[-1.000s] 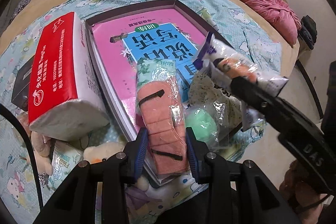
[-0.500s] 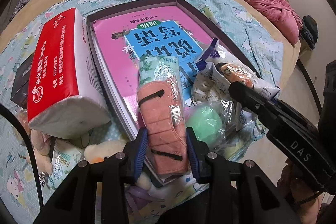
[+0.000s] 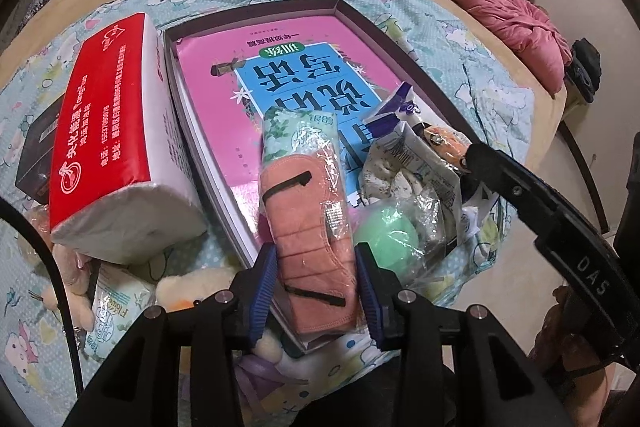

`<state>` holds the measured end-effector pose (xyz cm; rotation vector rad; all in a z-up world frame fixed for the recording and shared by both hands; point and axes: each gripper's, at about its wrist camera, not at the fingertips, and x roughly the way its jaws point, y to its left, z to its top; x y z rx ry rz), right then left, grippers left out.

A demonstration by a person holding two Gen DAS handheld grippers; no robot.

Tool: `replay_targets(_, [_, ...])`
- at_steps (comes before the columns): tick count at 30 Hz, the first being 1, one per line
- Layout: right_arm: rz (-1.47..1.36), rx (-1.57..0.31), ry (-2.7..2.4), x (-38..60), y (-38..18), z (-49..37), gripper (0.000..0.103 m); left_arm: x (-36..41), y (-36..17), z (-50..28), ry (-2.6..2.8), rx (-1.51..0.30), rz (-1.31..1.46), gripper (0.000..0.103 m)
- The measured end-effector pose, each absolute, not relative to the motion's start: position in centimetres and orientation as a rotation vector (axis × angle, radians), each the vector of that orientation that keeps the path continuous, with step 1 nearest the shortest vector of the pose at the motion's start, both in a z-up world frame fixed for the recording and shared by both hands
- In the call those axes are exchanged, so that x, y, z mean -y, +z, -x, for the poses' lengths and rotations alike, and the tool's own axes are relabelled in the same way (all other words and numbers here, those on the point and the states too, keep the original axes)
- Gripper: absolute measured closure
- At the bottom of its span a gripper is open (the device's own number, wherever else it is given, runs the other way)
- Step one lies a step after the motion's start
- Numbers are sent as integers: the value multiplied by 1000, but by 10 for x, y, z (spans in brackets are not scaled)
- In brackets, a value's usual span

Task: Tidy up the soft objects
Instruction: 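Carry the pink bag over the tray with the left tool while the right tool drops the packet in, then lower the pink bag onto the tray and open the left tool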

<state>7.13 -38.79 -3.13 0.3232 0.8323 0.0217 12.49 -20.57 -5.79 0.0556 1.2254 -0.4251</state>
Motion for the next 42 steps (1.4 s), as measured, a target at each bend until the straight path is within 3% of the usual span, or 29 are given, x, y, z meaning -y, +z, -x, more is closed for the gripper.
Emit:
replay_targets(19, [-317,-795,-38,390,-16,-62,35,194,-46,-121,-449,-1178,-6,55])
replay_targets(22, [-310,-791,-43,389,-13,-60,29,193,-38,-117,-450,-1148,-10,50])
replay_targets(24, [-303,-788,-45,388,-12,-59,29,192,-31,-115,-455,-1129,-3,43])
replay_targets(30, [-266,-771,-53,382,-4,-57,26,186,-17,-110,-442,-1080,-2,37])
replay_targets(42, [-218,-768,-64,372,3,-57,24,172,-10,-105,-415,-1059,3,35])
